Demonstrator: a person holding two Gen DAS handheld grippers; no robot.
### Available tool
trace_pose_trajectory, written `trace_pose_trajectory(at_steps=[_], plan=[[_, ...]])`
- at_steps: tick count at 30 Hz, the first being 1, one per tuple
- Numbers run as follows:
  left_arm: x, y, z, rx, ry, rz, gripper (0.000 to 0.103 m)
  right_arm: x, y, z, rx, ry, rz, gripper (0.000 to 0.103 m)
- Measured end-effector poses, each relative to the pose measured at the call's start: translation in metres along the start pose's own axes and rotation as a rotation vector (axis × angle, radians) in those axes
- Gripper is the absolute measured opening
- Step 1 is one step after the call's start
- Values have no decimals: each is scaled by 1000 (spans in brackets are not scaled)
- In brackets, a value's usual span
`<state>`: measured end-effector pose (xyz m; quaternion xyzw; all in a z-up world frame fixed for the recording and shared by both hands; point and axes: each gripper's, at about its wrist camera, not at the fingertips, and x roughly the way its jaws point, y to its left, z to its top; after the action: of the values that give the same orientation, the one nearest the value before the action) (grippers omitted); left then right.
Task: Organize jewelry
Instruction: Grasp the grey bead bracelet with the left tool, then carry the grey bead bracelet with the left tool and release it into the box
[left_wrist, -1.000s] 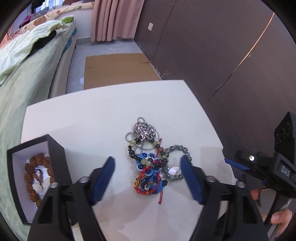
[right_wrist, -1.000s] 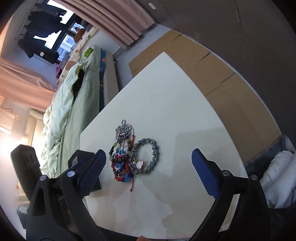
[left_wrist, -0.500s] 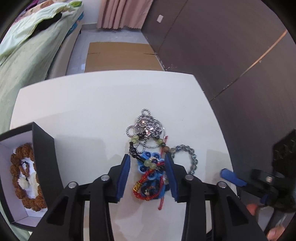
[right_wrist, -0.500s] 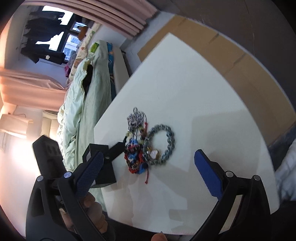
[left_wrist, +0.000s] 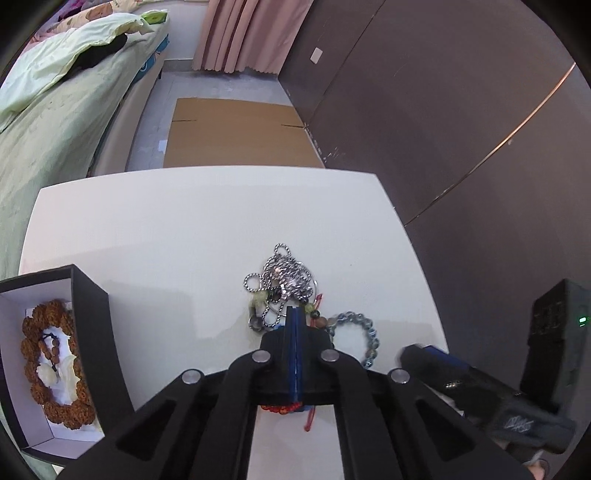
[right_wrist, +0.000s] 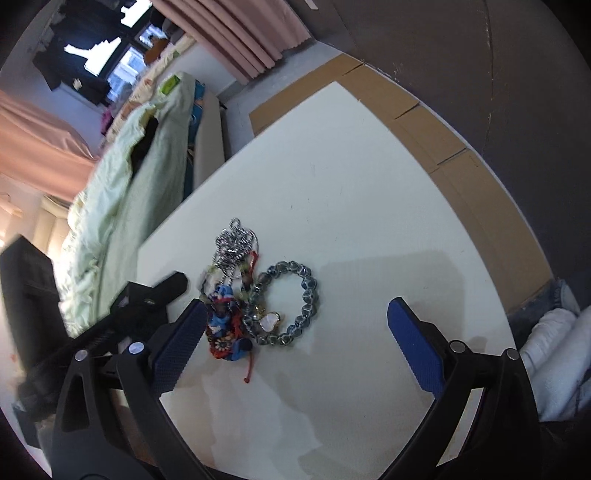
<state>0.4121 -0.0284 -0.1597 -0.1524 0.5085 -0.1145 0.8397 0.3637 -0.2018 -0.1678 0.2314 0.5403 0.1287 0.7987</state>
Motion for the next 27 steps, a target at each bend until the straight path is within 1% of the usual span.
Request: trace_pose_trajectory(at_steps=[4, 6, 7, 9, 10, 11, 12, 13, 15, 17, 18, 19, 20, 23, 24, 25, 26, 27], plan=[[-2, 3, 0, -9, 2, -10, 0, 9, 11, -2, -46, -17, -84, 98], [-1, 3, 1, 5, 11, 10, 0, 14, 16, -1, -72, -20, -127, 98], [2, 4, 1, 3, 22, 9, 0, 16, 17, -1, -81, -21, -136, 96], [9, 8, 1, -26, 57, 7, 0, 21, 22, -1, -116, -13, -162, 80], [12, 10, 1, -40, 74, 3, 11, 24, 23, -1, -130, -4, -176, 72], [14, 13, 1, -53, 83, -7, 22, 30, 25, -2, -148, 13, -203, 71], [14, 14, 1, -69, 81, -18, 50, 31, 26, -2, -156, 16, -214, 70], [13, 15, 1, -77, 70, -17, 64, 32, 28, -3, -175, 10, -231, 70], [11, 15, 3, -77, 49, -3, 63, 35, 31, -4, -209, 0, -264, 68], [13, 16, 3, -88, 59, -16, 55, 38, 34, -4, -240, -8, -301, 59], [17, 17, 3, -98, 75, -23, 47, 40, 35, -5, -257, -9, -322, 57], [20, 18, 3, -106, 86, -25, 44, 40, 35, -5, -267, -10, -332, 54], [24, 20, 2, -119, 97, -24, 43, 41, 36, -5, -281, -13, -349, 52], [33, 25, 1, -142, 119, -15, 37, 43, 37, -7, -316, -21, -394, 49], [37, 29, 0, -161, 125, -23, 35, 45, 38, -8, -330, -22, -408, 49], [36, 29, 0, -165, 116, -23, 29, 46, 39, -9, -343, -22, -418, 49], [38, 29, 0, -164, 123, -26, 24, 47, 40, -11, -352, -22, -425, 49], [39, 30, 0, -174, 129, -49, 18, 48, 41, -12, -366, -25, -431, 48]])
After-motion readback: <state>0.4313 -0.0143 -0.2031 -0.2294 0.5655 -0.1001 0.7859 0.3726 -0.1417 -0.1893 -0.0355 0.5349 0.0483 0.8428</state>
